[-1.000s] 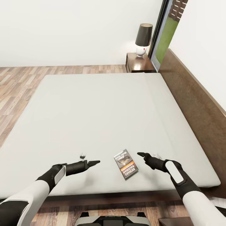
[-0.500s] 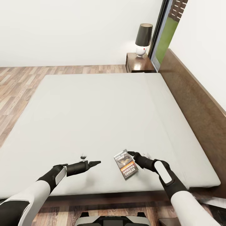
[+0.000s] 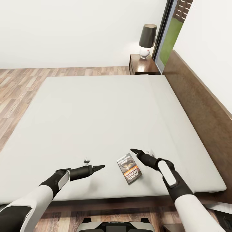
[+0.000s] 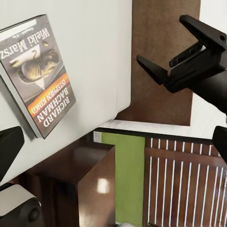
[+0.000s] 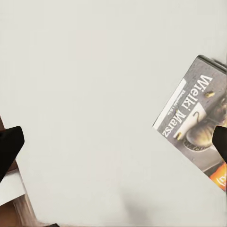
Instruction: In the bedroom, move the book from the bed onto either nightstand, and place the two sandals side by side next to the bed.
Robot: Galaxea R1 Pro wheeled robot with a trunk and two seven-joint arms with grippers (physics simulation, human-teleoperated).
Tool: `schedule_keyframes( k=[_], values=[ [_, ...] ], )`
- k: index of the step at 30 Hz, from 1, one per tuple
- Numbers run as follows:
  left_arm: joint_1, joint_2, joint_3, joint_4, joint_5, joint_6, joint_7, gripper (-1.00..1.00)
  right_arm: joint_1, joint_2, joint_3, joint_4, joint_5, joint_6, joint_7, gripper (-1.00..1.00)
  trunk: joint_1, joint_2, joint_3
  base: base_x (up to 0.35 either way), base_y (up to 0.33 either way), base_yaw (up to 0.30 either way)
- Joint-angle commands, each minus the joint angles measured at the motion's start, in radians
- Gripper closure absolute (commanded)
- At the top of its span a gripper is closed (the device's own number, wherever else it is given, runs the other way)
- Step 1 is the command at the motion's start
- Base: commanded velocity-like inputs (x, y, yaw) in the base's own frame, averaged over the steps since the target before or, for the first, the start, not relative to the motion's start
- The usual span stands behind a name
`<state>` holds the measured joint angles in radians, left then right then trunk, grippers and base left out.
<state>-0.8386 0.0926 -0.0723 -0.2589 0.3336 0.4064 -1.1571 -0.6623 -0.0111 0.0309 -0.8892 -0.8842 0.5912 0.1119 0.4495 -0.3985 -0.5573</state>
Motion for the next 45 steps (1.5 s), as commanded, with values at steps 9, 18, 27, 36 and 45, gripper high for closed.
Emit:
schedule_keyframes(
  k=[9,18,27,36,45],
  values=[
    [0.0,0.0,-0.008,0.0,0.01,0.009,-0.001,-1.0,0.0,-0.004,0.0,-0.06,0.055,0.002,0.002,-1.0,0.001,-0.002,-0.001,0.0,0.0,0.0],
    [0.0,-0.002,-0.007,0.0,0.01,0.011,-0.002,-1.0,0.0,-0.076,-0.009,-0.071,0.056,0.003,0.005,-1.0,0.001,-0.002,-0.001,0.0,0.0,0.0],
    [0.0,-0.002,-0.008,0.0,0.01,0.011,-0.001,-1.0,0.0,-0.111,-0.009,-0.07,0.055,0.002,0.009,-1.0,0.004,-0.009,-0.004,0.0,0.0,0.0],
    [0.0,-0.003,-0.008,-0.001,0.01,0.011,-0.001,-1.0,0.0,-0.11,-0.009,-0.07,0.056,0.002,0.009,-1.0,0.039,-0.072,-0.033,0.0,0.0,0.0],
    [0.0,-0.004,-0.009,-0.001,0.01,0.011,-0.001,-1.0,0.0,-0.11,-0.009,-0.065,0.056,0.002,0.009,-1.0,0.066,-0.121,-0.055,0.0,0.0,0.0]
  ],
)
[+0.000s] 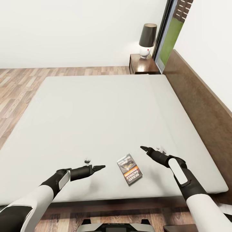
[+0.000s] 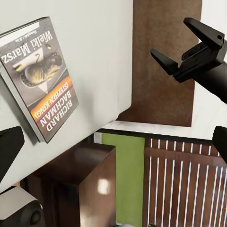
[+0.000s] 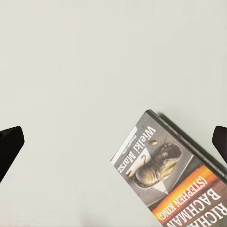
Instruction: In the bedroom, move the book from the bed onto either nightstand, and place the two sandals side by side next to the bed.
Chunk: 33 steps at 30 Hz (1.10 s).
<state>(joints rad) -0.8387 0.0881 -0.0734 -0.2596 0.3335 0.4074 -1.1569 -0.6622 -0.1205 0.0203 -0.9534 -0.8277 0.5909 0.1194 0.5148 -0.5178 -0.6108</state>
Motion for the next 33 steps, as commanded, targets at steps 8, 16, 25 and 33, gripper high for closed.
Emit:
schedule_keyframes(
  k=[8,16,25,33],
  values=[
    [0.0,0.001,-0.007,0.0,0.01,0.01,-0.002,-1.0,0.0,-0.001,0.0,0.005,-0.001,0.001,0.002,-1.0,0.0,-0.001,-0.001,0.0,0.0,0.0],
    [0.0,0.005,-0.006,0.0,0.012,0.01,-0.014,-1.0,0.0,-0.003,0.0,0.009,-0.001,0.001,0.003,-1.0,0.004,-0.008,-0.004,0.0,0.0,0.0],
    [0.0,0.003,-0.008,-0.001,0.011,0.01,-0.094,-1.0,0.0,-0.004,0.004,0.01,-0.001,0.001,0.003,-1.0,0.031,-0.057,-0.026,0.0,0.0,0.0],
    [0.0,0.004,-0.005,-0.088,0.013,0.065,-0.115,-1.0,0.0,-0.004,0.005,0.011,-0.001,0.0,0.003,-1.0,0.031,-0.057,-0.026,0.0,0.0,0.0]
  ],
)
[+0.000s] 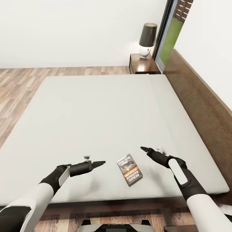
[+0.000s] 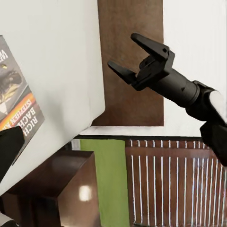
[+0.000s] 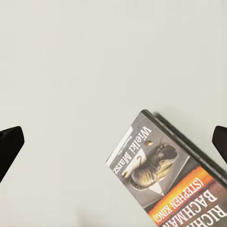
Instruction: In the bedroom, move the book from the bed onto either nightstand, and place the two sandals side by side next to the bed.
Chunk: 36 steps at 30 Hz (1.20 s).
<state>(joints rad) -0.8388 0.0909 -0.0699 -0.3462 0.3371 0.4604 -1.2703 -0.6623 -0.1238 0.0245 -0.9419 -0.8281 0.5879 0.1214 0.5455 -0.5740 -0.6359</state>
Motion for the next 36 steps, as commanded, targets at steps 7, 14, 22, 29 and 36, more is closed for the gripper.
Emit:
schedule_keyframes(
  k=[7,14,22,29,36],
  values=[
    [0.0,0.006,-0.006,-0.285,0.008,0.187,-0.005,-1.0,0.0,-0.003,-0.001,0.031,0.0,0.0,0.001,-1.0,0.0,-0.001,-0.001,0.0,0.0,0.0],
    [0.0,0.009,-0.005,-0.316,0.007,0.195,-0.003,-1.0,0.0,-0.001,0.003,0.051,0.0,-0.033,0.001,-1.0,0.0,-0.001,-0.001,0.0,0.0,0.0],
    [0.0,0.001,-0.01,-0.321,0.011,0.196,-0.006,-1.0,0.0,0.0,0.002,0.053,-0.001,-0.036,0.001,-1.0,0.027,-0.05,-0.023,0.0,0.0,0.0],
    [0.0,-0.007,-0.01,-0.321,0.012,0.198,-0.006,-1.0,0.0,0.001,0.001,0.054,-0.002,-0.036,0.003,-1.0,0.054,-0.099,-0.045,0.0,0.0,0.0],
    [0.0,-0.008,-0.01,-0.32,0.013,0.199,-0.006,-1.0,0.001,0.001,0.002,0.058,-0.002,-0.036,0.003,-1.0,0.081,-0.148,-0.067,0.0,0.0,0.0]
  ],
)
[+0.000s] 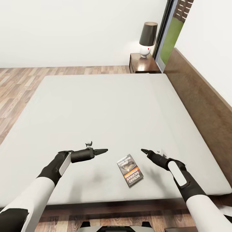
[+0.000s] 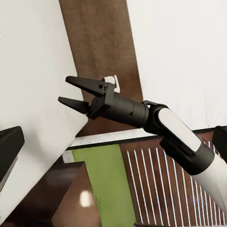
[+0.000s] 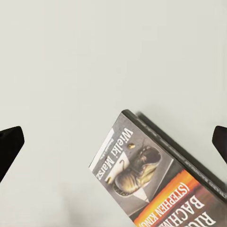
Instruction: In the bedroom, move the book from the bed onto either nightstand, and place the two sandals side by side next to the bed.
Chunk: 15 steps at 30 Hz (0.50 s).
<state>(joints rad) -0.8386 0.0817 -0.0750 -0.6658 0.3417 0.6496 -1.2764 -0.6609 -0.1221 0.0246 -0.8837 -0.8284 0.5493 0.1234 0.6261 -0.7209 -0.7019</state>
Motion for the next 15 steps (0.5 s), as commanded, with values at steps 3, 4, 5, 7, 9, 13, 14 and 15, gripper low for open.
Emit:
schedule_keyframes(
  k=[3,4,5,7,9,13,14,15],
  values=[
    [-0.001,0.001,-0.005,0.0,0.009,0.01,0.0,-1.0,0.0,-0.001,0.001,0.009,-0.001,0.002,0.0,-1.0,0.012,-0.022,-0.01,0.0,0.0,0.0],
    [-0.001,0.001,-0.005,0.0,0.009,0.01,0.0,-1.0,0.0,-0.001,0.001,0.01,-0.001,0.002,0.0,-1.0,0.016,-0.029,-0.013,0.0,0.0,0.0],
    [-0.001,0.001,-0.005,0.001,0.009,0.01,0.0,-1.0,-0.001,-0.001,0.001,0.014,-0.001,0.002,0.0,-1.0,0.019,-0.036,-0.017,0.0,0.0,0.0],
    [-0.001,0.001,-0.005,0.002,0.009,0.01,0.0,-1.0,0.0,-0.001,0.001,0.02,-0.001,0.002,0.0,-1.0,0.027,-0.05,-0.023,0.0,0.0,0.0],
    [-0.001,0.001,-0.005,0.003,0.01,0.009,0.0,-1.0,-0.001,-0.001,0.001,0.026,-0.001,0.003,0.0,-1.0,0.035,-0.064,-0.029,0.0,0.0,0.0],
    [-0.001,0.001,-0.005,0.004,0.01,0.01,0.0,-1.0,0.0,-0.001,0.001,0.027,-0.001,0.003,-0.001,-1.0,0.042,-0.078,-0.035,0.0,0.0,0.0],
    [-0.001,0.001,-0.005,0.005,0.011,0.009,0.0,-1.0,0.0,-0.001,0.001,0.028,-0.001,0.003,-0.001,-1.0,0.042,-0.078,-0.035,0.0,0.0,0.0],
    [-0.001,0.001,-0.005,0.006,0.011,0.009,0.0,-1.0,0.0,-0.001,0.001,0.028,-0.001,0.003,-0.001,-1.0,0.042,-0.078,-0.035,0.0,0.0,0.0]
  ],
)
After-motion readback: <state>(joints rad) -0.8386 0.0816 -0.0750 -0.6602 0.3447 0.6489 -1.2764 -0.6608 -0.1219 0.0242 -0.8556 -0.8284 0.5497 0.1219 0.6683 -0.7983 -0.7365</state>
